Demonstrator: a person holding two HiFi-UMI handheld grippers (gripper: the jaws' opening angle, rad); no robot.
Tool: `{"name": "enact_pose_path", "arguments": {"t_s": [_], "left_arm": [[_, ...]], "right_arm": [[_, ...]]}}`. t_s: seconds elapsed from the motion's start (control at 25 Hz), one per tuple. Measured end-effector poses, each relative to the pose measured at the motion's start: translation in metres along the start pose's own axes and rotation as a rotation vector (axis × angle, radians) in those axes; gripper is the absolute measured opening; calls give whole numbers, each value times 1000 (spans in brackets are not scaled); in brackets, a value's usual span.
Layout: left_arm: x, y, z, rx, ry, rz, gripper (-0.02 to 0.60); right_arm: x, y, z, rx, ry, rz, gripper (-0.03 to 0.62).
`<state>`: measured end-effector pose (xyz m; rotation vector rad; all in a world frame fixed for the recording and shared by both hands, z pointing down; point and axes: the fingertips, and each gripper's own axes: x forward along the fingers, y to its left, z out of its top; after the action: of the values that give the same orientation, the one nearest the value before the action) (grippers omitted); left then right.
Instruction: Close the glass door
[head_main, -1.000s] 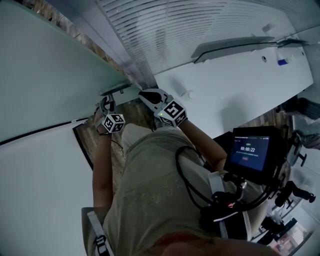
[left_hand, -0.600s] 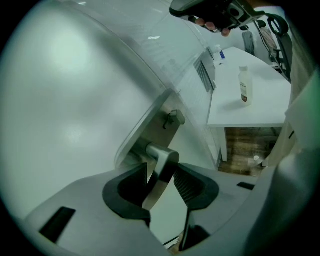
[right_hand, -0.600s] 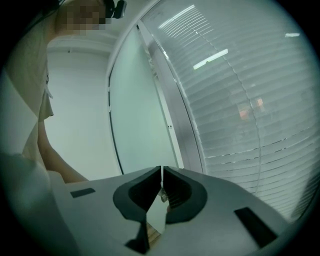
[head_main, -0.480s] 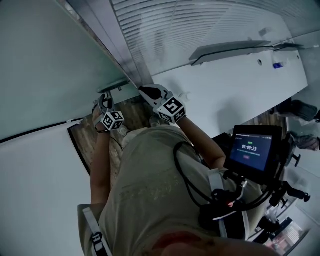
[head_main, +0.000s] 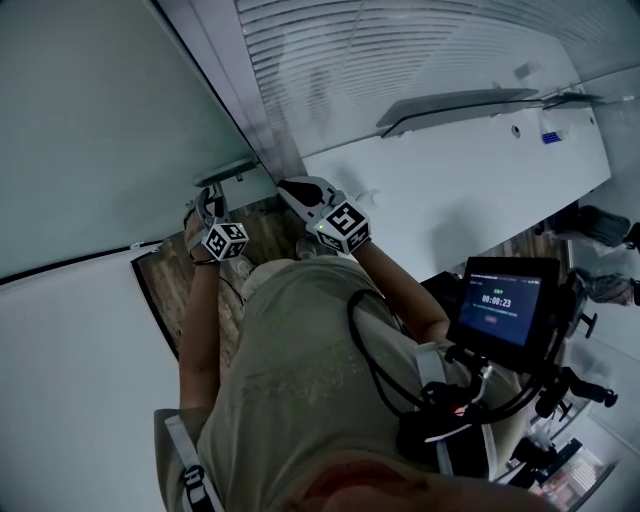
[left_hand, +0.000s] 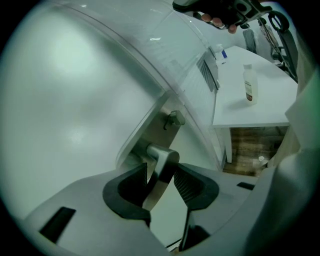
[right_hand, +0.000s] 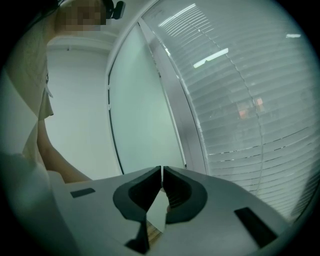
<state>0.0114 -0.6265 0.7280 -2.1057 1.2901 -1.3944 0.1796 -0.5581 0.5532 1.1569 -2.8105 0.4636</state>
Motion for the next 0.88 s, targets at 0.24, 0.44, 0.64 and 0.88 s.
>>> {"name": "enact_pose_path", "arguments": {"t_s": [0.24,0.44,0.64,0.88], "left_arm": [[4,4,3,-3,-5,12,178],[8,5,5,-7,1,12,178],[12,6,6,-10,11,2,178],[15,5,7,-63,-3,-14,178]], "right_arm": [[0,1,-3,1,18,8,17],[1,1,-4,-14,21,15,17],[1,0,-2,-20,21,14,17],[0,-2,-3,-21,26,11,17]]}}
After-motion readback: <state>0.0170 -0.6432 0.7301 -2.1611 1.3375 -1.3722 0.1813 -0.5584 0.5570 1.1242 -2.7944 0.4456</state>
